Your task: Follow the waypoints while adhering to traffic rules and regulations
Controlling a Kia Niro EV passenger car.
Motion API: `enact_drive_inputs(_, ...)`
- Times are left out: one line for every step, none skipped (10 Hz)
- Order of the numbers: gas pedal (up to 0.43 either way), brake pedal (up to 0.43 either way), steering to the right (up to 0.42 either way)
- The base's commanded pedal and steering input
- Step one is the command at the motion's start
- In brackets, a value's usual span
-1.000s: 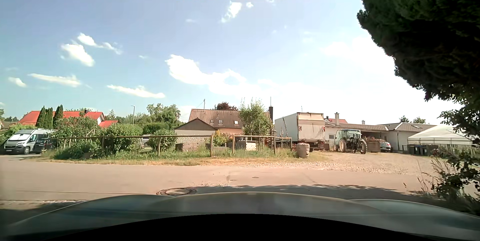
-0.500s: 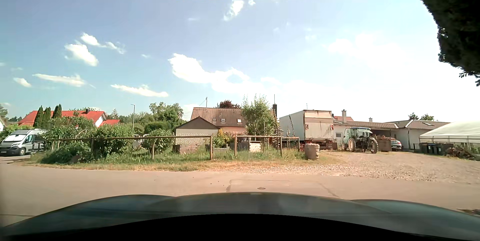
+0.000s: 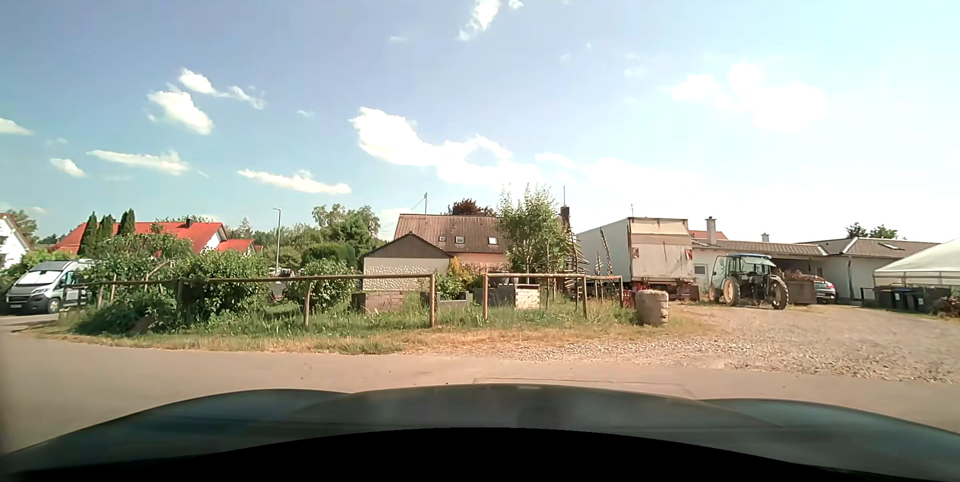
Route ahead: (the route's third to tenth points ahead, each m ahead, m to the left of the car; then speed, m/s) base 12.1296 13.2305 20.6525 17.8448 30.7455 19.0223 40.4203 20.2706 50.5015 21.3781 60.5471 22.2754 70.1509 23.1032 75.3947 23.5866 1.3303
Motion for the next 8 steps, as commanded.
enact_drive_inputs(0.000,0.098,-0.265)
enact_drive_inputs(0.000,0.110,-0.308)
enact_drive_inputs(0.000,0.122,-0.357)
enact_drive_inputs(0.000,0.128,-0.414)
enact_drive_inputs(0.000,0.116,-0.450)
enact_drive_inputs(0.000,0.073,-0.495)
enact_drive_inputs(0.000,0.012,-0.533)
enact_drive_inputs(0.000,0.006,-0.571)
